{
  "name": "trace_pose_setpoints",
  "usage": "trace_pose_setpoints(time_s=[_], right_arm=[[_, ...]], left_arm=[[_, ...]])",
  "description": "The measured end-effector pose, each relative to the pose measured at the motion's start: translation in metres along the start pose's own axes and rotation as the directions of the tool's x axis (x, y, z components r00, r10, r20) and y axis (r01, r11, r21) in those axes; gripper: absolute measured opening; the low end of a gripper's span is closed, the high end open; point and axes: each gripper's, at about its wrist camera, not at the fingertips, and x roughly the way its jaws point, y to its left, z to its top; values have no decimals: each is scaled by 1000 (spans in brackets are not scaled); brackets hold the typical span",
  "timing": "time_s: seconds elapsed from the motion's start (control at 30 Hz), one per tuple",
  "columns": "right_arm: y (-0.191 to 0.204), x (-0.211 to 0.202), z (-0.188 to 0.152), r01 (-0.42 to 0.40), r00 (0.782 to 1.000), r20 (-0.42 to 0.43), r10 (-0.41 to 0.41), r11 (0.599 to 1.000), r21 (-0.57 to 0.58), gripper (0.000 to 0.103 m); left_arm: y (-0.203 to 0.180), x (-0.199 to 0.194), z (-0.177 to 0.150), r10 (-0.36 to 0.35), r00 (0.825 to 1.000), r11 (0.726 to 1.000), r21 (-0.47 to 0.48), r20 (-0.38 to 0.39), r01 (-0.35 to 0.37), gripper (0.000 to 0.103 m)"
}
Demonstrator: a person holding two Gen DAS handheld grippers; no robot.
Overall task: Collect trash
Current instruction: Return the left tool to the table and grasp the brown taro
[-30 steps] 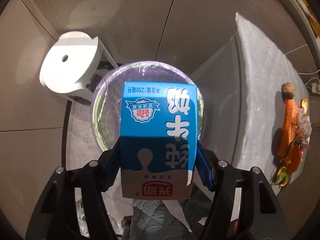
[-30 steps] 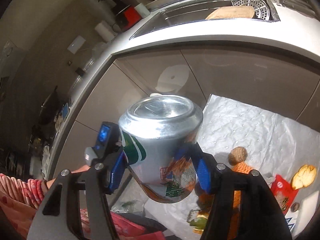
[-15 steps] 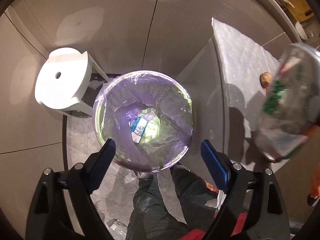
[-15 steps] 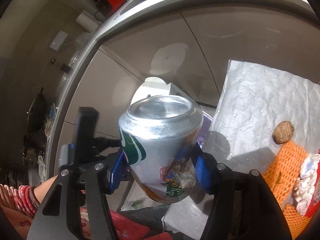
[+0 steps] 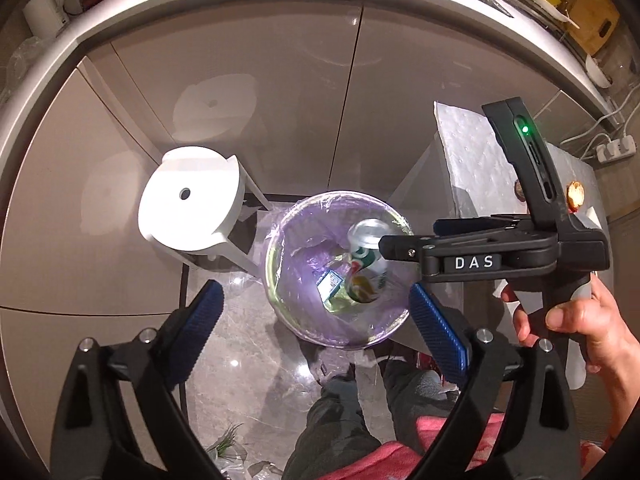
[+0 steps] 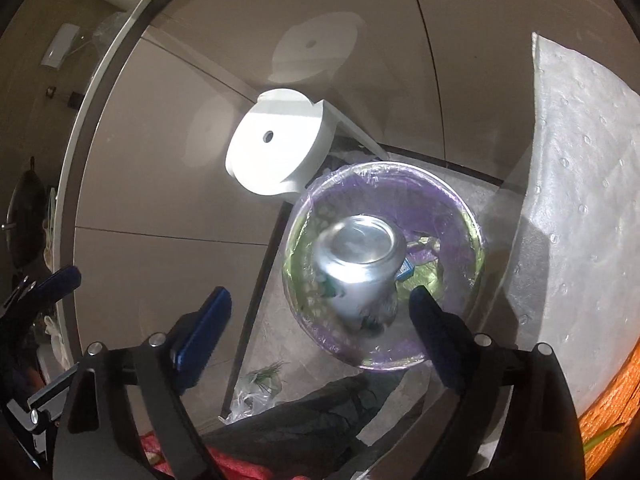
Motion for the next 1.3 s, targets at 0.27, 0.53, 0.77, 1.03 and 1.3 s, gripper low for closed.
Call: trace_pose_setpoints(time_s=[0.27,0.53,0.77,1.03,1.3], right_arm=[[-31,-113,-37,81,969,225,-100,992,93,96],[-120,-234,-137,283,833,370,-411,892,354,101],[-206,-283,-205,240,799,363,-479,808,539,101],[-262,-305,-233,246,797,326,-508,767,592,101],[-297,-300,-232,226,826,296,-480,762,606,101]], left_arm=[[-34,-9,5,-57,998,997,62,27,55,89],[-139,5,21,-207,978,955,221,18,198,90],[-249,52,54,-223,975,897,392,9,202,90],[-293,114,87,-197,976,892,396,-95,219,79],[-299,148,95,-145,975,900,387,-169,201,59]])
